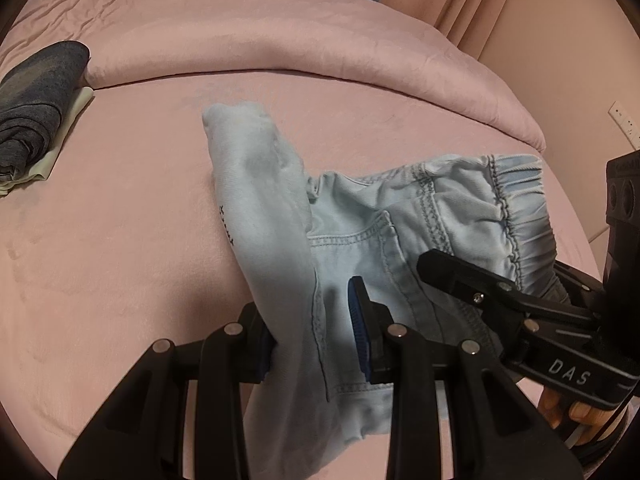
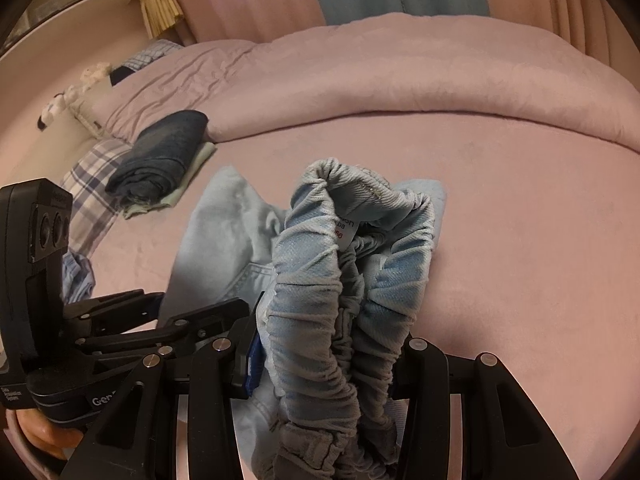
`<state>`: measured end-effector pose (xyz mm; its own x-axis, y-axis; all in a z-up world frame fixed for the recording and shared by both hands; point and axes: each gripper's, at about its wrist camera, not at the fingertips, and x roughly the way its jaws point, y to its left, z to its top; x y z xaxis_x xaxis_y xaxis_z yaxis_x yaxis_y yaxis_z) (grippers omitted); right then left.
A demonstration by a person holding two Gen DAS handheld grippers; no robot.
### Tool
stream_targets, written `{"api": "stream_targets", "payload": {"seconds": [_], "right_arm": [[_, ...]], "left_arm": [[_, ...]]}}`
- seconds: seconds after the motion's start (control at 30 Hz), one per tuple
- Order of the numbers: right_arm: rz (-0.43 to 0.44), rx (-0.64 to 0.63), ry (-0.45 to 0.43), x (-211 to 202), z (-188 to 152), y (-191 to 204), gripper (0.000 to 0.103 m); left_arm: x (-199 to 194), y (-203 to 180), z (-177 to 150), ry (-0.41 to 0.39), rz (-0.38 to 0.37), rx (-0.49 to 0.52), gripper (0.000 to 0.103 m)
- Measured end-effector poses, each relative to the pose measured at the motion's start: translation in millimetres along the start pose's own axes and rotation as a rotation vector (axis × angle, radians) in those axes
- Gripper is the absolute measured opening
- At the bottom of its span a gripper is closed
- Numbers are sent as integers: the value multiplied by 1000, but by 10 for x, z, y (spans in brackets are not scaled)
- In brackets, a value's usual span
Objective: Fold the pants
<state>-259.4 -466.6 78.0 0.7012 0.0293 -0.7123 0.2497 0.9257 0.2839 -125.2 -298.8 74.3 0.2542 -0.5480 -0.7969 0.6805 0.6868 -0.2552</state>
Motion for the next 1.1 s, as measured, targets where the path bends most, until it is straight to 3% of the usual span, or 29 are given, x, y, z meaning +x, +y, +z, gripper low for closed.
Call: {"api": "stream_targets", "payload": {"seconds": [0.33, 0.47, 0.7, 1.1], "right_arm": [[-43, 53, 63, 192, -15, -215, 51], [-68, 101, 106, 289, -69, -381, 59], [-29, 155, 120, 280, -129, -548, 67], [-57, 156, 85, -25, -230, -590, 70]], "left_arm": [[149, 108, -30, 25, 74, 17, 36], [246, 203, -86, 57, 115, 9, 47], [270, 340, -178, 61, 131, -13, 72], [84, 471, -321, 48, 145, -32, 74]]}}
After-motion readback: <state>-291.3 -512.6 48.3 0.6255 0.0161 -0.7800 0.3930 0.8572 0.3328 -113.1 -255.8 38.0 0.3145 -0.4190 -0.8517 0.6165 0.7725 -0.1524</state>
